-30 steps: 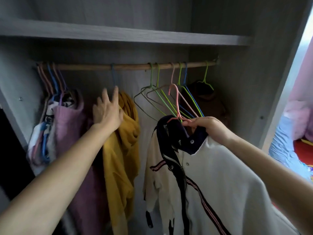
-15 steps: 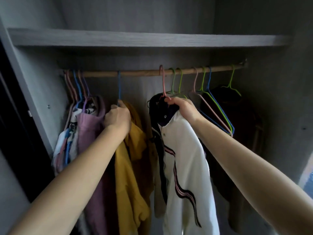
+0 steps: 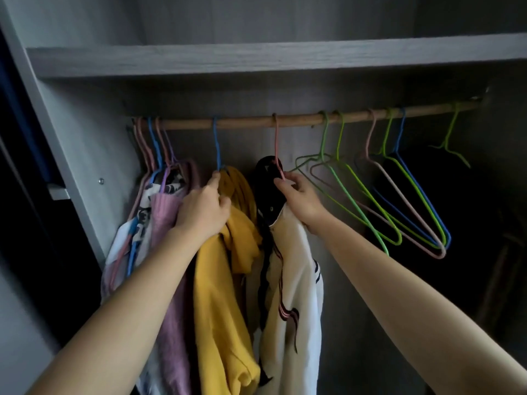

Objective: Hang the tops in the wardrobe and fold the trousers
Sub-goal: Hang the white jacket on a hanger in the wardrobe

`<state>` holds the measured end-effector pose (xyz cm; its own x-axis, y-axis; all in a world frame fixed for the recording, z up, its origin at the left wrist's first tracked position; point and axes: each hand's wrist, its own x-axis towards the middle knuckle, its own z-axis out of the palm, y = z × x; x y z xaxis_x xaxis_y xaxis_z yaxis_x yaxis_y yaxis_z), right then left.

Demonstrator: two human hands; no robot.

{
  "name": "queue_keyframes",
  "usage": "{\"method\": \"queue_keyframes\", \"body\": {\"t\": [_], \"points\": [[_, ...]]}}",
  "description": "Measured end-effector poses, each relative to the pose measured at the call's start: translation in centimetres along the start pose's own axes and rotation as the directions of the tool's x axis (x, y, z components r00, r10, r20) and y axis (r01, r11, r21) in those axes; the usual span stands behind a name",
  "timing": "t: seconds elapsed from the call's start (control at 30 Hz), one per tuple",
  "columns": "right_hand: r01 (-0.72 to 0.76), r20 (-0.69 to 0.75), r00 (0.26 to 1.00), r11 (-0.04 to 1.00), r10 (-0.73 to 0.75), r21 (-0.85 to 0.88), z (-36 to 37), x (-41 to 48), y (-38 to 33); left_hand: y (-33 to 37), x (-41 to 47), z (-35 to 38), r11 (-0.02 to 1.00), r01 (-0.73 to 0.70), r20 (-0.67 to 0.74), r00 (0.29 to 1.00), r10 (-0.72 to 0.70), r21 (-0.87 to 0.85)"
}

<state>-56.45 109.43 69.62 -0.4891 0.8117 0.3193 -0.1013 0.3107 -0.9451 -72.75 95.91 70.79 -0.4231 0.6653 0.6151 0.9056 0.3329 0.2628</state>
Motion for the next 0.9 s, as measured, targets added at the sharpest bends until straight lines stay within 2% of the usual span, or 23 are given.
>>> {"method": "queue_keyframes", "body": {"t": [0.13,0.27,0.37,0.43,0.5,0.57,0.63,0.7,0.77,0.83,0.9], "points": [[0.085,-0.006,0.996,0.994,-0.086,-0.067,0.4,-0.1,0.8,0.0,0.1,-0.1,0.998,0.032,0.021,0.999,-0.031,-0.056],[0.062,0.022,0.998,0.997,-0.061,-0.044,0.7,-0.5,1.0,0.4,-0.1,-0.1,0.996,0.048,0.028,0.999,-0.046,-0.081],[0.077,-0.035,0.996,0.997,-0.077,-0.016,0.3,-2.2,1.1,0.6,-0.7,-0.2,0.987,0.042,0.02,0.999,-0.039,-0.156],[0.126,-0.108,0.985,0.989,-0.134,-0.075,-0.2,-4.4,2.1,0.7,-1.7,0.0,0.967,0.085,0.018,0.996,-0.083,-0.24],[0.16,-0.16,0.969,0.971,-0.19,-0.18,-0.8,-7.2,3.5,0.8,-3.5,0.4,0.958,0.142,0.0,0.989,-0.146,-0.249],[0.158,-0.168,0.964,0.951,-0.207,-0.264,-1.5,-10.3,5.5,1.1,-6.3,0.7,0.978,0.135,-0.113,0.982,-0.154,-0.161],[0.128,-0.169,0.965,0.921,-0.202,-0.368,-2.2,-13.8,8.2,1.2,-9.6,1.0,1.0,-0.014,-0.306,0.952,0.007,-0.02],[0.063,-0.192,0.965,0.867,-0.18,-0.495,-2.9,-18.1,11.4,1.2,-13.4,2.1,0.98,-0.198,-0.426,0.885,0.186,0.015],[-0.03,-0.229,0.962,0.769,-0.152,-0.638,-3.8,-22.9,14.7,1.3,-17.5,4.3,0.956,-0.286,-0.467,0.855,0.226,-0.063],[-0.117,-0.248,0.958,0.6,-0.142,-0.792,-5.0,-27.9,17.2,1.9,-22.0,6.8,0.945,-0.299,-0.414,0.883,0.22,-0.134],[-0.205,-0.279,0.954,0.443,-0.108,-0.872,-6.3,-32.5,18.6,3.0,-26.0,8.8,0.941,-0.296,-0.273,0.93,0.245,-0.162]]}}
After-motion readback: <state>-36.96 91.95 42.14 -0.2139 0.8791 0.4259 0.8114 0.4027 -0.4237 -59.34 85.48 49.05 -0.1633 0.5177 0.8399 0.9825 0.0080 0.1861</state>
